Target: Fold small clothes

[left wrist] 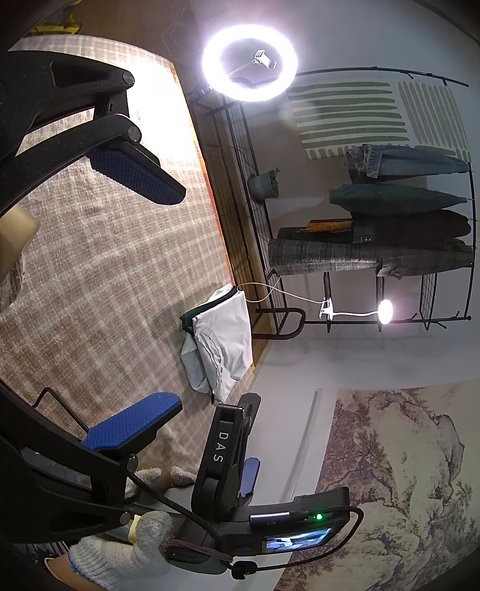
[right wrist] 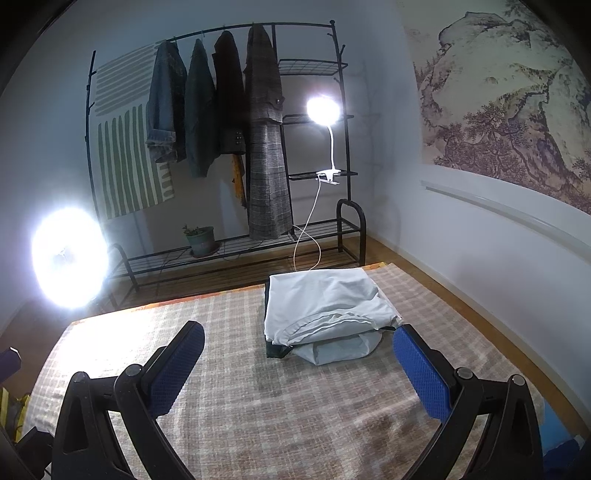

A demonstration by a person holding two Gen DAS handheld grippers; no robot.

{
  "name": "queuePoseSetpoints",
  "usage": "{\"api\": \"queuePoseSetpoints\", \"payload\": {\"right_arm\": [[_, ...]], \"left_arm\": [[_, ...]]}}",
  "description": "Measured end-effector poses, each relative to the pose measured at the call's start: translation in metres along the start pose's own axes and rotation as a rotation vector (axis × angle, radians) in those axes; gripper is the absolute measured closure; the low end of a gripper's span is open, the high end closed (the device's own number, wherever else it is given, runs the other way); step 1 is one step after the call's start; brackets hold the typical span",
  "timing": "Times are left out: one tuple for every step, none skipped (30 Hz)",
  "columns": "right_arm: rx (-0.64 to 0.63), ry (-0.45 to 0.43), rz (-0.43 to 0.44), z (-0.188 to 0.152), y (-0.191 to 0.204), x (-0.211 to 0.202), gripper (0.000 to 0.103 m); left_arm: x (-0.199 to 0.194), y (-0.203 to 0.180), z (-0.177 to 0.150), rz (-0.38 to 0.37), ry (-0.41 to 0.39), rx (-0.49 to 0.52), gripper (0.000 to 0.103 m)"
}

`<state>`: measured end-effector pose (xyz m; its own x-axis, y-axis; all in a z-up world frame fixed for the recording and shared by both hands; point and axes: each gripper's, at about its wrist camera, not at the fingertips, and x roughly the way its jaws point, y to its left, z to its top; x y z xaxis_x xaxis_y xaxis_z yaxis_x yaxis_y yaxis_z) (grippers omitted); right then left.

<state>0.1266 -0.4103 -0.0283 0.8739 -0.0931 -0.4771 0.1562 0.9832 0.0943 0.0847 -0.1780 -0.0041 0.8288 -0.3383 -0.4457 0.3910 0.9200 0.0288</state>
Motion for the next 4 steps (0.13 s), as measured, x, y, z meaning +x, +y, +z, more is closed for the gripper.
{"api": "queuePoseSetpoints", "payload": {"right_arm": [[-0.001, 0.000, 0.001, 0.0005, -0.0002, 0.0005, 0.000], [-0.001, 0.000, 0.001, 0.0005, 0.0001, 0.0003, 0.000], [-0.001, -0.001, 0.000, 0.0004, 0.0001, 0.0003, 0.000], [-0.002, -0.001, 0.002, 0.0010, 0.0005, 0.0009, 0.000]], "left_arm": [[-0.0003, 0.0005, 0.0000, -0.001, 0.000, -0.002, 0.000], [0.0001, 0.0001, -0.0001, -0.002, 0.000, -0.002, 0.000], [0.0000, 0.0006, 0.0002, -0.001, 0.000, -0.002, 0.000], [0.0002, 0.0007, 0.0004, 0.002, 0.000, -0.003, 0.000]]}}
